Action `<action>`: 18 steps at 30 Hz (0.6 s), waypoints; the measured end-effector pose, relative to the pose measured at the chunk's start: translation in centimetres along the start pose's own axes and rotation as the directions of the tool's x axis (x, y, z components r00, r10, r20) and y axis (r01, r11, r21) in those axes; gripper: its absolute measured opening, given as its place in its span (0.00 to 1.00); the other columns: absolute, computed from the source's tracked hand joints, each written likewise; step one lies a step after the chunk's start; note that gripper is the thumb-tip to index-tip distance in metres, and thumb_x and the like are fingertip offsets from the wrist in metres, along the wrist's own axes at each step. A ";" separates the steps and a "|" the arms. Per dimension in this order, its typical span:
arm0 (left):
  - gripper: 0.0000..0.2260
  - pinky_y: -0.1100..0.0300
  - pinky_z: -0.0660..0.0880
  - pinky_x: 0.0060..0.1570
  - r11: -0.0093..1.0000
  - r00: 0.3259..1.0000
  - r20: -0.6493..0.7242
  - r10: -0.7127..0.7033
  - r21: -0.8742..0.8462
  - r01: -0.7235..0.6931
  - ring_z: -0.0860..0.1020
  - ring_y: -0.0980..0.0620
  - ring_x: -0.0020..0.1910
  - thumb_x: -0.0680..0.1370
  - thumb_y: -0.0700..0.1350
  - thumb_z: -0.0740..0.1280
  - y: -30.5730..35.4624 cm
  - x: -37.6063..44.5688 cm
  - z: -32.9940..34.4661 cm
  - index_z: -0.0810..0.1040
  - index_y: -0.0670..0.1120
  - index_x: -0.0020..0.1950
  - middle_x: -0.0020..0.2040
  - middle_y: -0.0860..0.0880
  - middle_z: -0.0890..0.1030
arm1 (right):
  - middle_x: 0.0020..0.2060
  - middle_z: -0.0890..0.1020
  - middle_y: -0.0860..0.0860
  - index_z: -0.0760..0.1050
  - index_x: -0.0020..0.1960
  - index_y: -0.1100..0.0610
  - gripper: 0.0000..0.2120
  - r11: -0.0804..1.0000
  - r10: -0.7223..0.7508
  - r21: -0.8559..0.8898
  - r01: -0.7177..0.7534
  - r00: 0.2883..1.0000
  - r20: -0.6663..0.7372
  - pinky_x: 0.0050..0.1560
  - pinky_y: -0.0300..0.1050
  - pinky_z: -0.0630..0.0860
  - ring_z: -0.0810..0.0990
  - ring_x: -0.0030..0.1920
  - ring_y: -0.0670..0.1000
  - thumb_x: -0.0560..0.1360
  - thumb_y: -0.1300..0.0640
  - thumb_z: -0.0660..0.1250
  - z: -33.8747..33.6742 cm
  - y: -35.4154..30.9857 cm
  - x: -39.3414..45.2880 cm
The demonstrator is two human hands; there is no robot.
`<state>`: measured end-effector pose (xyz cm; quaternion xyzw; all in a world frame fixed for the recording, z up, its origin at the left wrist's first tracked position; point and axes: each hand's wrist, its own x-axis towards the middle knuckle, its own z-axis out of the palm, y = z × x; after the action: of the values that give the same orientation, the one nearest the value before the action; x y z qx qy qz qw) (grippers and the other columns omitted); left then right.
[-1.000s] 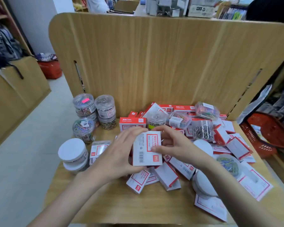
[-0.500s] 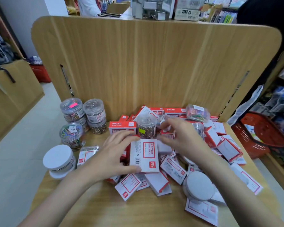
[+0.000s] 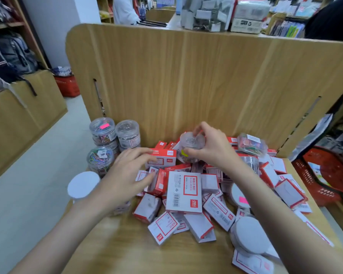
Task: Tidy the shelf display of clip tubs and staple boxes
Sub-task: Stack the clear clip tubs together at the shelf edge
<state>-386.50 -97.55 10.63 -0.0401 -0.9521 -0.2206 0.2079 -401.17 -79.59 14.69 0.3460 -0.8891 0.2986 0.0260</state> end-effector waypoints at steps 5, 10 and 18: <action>0.17 0.55 0.64 0.56 0.981 0.968 -0.184 -0.172 0.055 0.185 0.72 0.49 0.56 0.71 0.53 0.57 -1.1 -1.6 -2.8 0.79 0.46 0.50 0.55 0.48 0.77 | 0.43 0.78 0.53 0.69 0.47 0.57 0.18 0.953 -0.182 0.252 0.166 0.983 0.040 0.38 0.40 0.66 0.70 0.36 0.47 0.65 0.56 0.75 -0.5 -5.0 1.6; 0.22 0.45 0.71 0.52 0.917 0.930 -0.145 -0.338 0.173 0.360 0.76 0.39 0.50 0.67 0.56 0.55 -4.2 -3.7 -4.0 0.82 0.44 0.47 0.51 0.45 0.80 | 0.39 0.75 0.52 0.67 0.45 0.55 0.18 0.950 -0.284 0.202 0.236 0.923 0.258 0.41 0.45 0.67 0.72 0.39 0.51 0.65 0.54 0.75 5.4 -8.3 2.0; 0.22 0.44 0.71 0.49 0.912 0.945 -0.088 -0.316 0.248 0.328 0.68 0.47 0.53 0.68 0.58 0.57 -5.1 -5.1 -3.3 0.81 0.45 0.48 0.53 0.45 0.77 | 0.49 0.75 0.53 0.65 0.47 0.54 0.19 0.942 -0.264 -0.120 0.313 0.912 0.313 0.51 0.52 0.65 0.74 0.50 0.56 0.67 0.46 0.71 9.6 -8.8 2.7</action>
<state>-381.45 -103.44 9.15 0.1496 -0.9612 -0.1264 0.1940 -396.11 -91.58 12.03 0.5107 -0.8439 0.1611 -0.0328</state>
